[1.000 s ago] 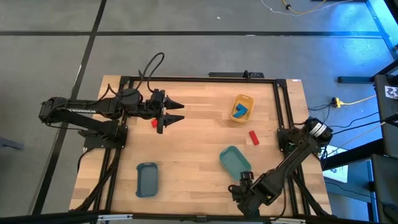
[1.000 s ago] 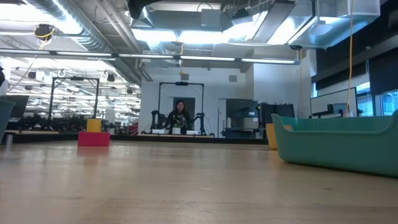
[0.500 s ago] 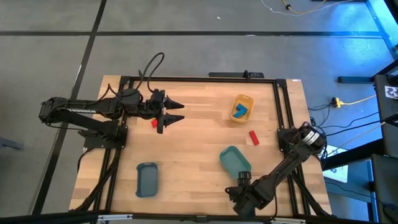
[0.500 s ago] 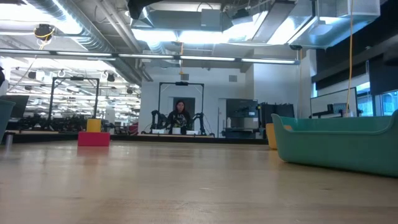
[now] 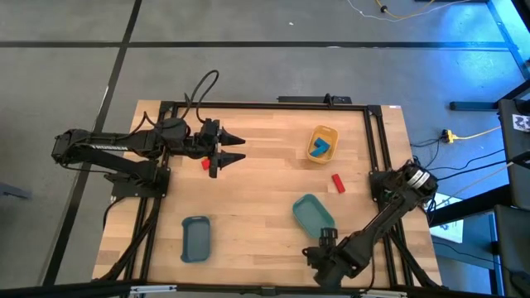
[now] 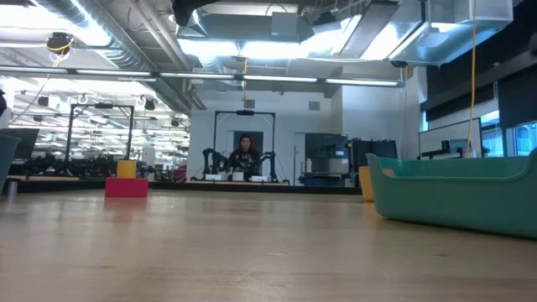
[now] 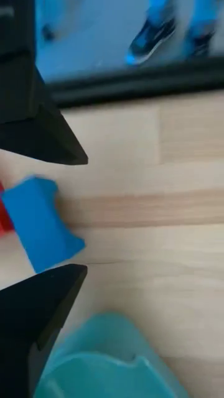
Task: Sort & place blocks by color
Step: Put the blue block into the yellow bin
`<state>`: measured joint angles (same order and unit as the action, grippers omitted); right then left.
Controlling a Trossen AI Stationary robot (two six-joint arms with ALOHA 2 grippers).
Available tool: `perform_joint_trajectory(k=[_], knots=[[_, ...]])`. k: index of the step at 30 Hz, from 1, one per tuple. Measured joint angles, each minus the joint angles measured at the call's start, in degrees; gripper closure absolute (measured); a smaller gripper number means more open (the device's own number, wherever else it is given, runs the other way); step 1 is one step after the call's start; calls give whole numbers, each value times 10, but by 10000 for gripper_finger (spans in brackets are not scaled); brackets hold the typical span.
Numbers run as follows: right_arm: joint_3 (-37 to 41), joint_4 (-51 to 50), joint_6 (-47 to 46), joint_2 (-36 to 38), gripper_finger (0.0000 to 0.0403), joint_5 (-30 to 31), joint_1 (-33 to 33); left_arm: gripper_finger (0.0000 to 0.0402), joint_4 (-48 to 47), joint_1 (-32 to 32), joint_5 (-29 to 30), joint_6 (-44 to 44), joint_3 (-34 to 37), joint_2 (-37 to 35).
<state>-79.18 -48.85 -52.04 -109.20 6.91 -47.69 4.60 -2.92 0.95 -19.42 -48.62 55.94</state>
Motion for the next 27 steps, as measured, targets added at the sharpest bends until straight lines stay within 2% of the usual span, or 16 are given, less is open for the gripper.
perform_joint_trajectory(k=[3, 7, 11, 16, 19, 27], knots=[[0, -8, -99, 19, 127, 14, -15, 140, 0, 0, 0, 0, 0, 0], [0, -23, -345, 23, 127, 52, -41, 140, -1, 0, 0, 0, 0, 0], [12, -35, -525, 22, 127, 34, -47, 140, -1, 0, 0, 0, 0, 0], [32, -57, -588, 23, 127, 15, -39, 140, -1, 0, 0, 1, 0, 0], [56, -19, -612, 23, 127, 4, -34, 140, -1, 0, 0, 1, 0, 0], [84, 22, -612, 22, 127, -8, -17, 140, -1, 0, 0, 1, 0, 0]])
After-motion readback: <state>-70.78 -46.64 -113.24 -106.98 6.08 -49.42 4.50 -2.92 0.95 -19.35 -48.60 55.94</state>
